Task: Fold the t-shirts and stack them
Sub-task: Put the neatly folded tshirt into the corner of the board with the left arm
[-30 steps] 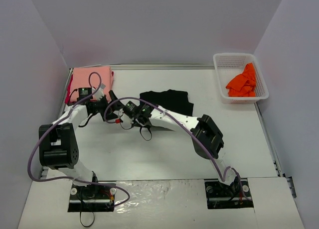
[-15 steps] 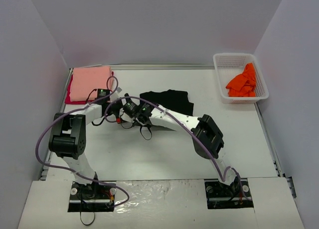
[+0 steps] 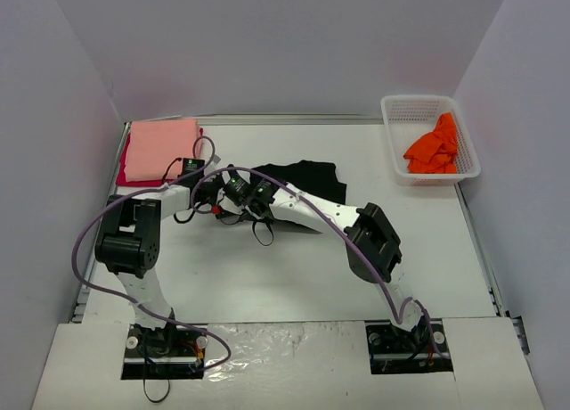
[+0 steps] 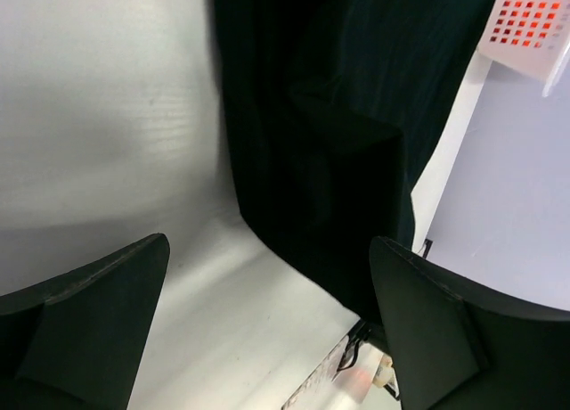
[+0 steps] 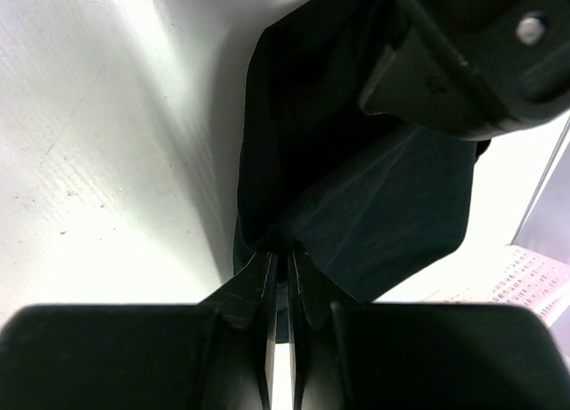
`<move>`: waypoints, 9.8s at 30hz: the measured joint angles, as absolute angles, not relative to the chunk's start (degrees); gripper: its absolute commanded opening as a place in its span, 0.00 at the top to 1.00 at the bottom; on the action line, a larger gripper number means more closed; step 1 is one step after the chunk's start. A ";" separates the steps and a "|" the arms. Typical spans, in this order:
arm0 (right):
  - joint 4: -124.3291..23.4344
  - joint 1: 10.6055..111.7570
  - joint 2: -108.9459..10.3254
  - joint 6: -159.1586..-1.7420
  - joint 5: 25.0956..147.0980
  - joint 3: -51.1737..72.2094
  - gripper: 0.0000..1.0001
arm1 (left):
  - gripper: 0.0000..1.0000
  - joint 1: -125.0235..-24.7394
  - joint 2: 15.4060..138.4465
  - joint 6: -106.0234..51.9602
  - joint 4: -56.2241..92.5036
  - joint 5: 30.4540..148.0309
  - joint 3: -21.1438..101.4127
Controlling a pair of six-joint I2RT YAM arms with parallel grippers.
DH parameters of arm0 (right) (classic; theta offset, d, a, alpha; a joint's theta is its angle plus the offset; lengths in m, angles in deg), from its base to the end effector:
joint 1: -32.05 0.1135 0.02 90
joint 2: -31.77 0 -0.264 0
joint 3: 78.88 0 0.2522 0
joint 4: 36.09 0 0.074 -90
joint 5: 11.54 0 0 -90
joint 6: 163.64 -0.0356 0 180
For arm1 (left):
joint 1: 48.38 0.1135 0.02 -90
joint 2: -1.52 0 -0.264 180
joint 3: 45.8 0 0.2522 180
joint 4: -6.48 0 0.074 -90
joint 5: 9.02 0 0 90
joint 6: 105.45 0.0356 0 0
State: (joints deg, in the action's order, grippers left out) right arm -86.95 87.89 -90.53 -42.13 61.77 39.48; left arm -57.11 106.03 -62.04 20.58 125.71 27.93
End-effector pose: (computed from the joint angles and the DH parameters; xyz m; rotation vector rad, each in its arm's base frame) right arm 0.2752 0.3873 0.2310 -1.6271 1.8710 -0.1896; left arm 0.3651 -0.0814 0.1700 -0.3990 2.4554 -1.3665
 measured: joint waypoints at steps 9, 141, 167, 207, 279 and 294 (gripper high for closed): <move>-87.94 87.47 -90.53 -42.15 61.72 40.31 1.00 | 0.06 -58.86 108.63 -68.09 13.65 125.65 29.50; -73.60 58.12 -68.10 -46.50 73.66 -5.24 0.00 | 0.98 -61.27 126.99 -13.15 74.20 82.48 94.75; -72.86 58.12 -68.50 -46.48 71.67 -5.33 0.00 | 0.98 -55.23 129.13 -12.60 72.10 80.99 106.86; -73.69 58.03 -70.07 -46.46 70.31 -4.30 0.00 | 0.98 -52.33 126.05 -9.34 70.66 79.72 110.70; -73.38 52.24 -68.50 -46.85 71.69 -4.63 0.00 | 0.11 -39.78 76.57 -1.78 51.36 94.35 51.60; -63.22 48.41 -48.08 -54.33 68.72 -4.12 0.00 | 0.06 -46.97 67.17 1.72 53.28 91.72 31.78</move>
